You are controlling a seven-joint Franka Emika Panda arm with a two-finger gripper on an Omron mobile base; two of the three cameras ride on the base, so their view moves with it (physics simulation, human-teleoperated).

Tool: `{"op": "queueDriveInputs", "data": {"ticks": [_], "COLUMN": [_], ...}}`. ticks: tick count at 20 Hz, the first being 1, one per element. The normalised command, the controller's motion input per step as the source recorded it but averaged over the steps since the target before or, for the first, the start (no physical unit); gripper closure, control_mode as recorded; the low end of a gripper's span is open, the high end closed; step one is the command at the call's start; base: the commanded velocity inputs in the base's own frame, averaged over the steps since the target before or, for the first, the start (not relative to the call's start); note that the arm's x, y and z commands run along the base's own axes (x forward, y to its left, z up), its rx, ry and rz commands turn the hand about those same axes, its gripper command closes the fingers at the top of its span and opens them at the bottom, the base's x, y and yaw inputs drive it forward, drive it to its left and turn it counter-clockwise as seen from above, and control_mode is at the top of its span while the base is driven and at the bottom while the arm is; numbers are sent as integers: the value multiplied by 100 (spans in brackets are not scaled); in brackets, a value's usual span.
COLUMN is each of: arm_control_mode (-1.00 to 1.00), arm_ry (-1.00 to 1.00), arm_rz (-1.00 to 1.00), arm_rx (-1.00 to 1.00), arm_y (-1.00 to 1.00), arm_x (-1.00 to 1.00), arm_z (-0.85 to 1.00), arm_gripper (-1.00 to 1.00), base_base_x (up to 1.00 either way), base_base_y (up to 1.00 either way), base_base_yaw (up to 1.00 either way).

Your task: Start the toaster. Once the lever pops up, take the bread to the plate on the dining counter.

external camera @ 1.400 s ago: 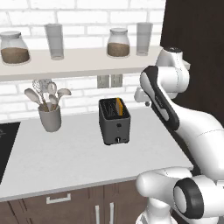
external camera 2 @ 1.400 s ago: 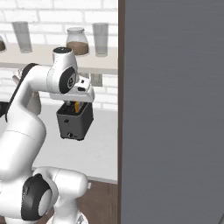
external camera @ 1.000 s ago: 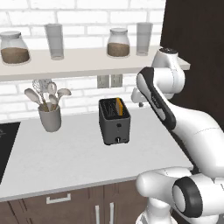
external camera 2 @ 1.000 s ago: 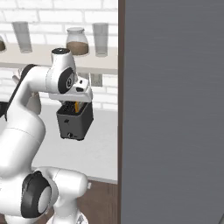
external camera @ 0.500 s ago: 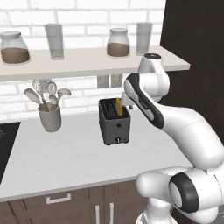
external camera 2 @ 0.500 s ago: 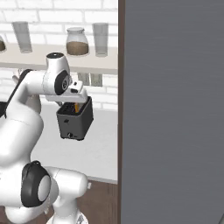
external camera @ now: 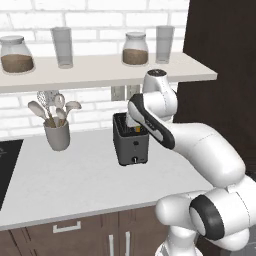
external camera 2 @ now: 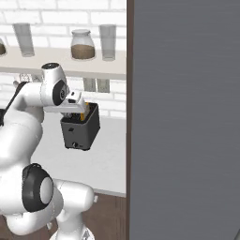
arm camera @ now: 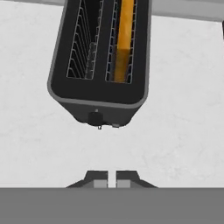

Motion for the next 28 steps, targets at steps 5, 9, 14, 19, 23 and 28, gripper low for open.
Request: {"op": "queueDriveInputs", "data": {"ticks": [5,9,14,19,23,28], "arm_control_mode": [-100,-100,-100,-100,-100,-100], "arm_ry": [0,0,0,0,0,0], "arm_rz": [0,0,0,0,0,0], "arm_rx": [0,0,0,0,0,0], "arm_y": [21,13,4,0,0,0], "arm_x": [13,16,15,20,28,34], "arm_z": [-35,-40,-43,-39,-32,-23], "arm_gripper": [100,100,100,100,100,100], "base_base_x": [0,0,0,0,0,0], "base_base_y": [0,0,0,0,0,0], "base_base_yaw": [0,0,0,0,0,0]}}
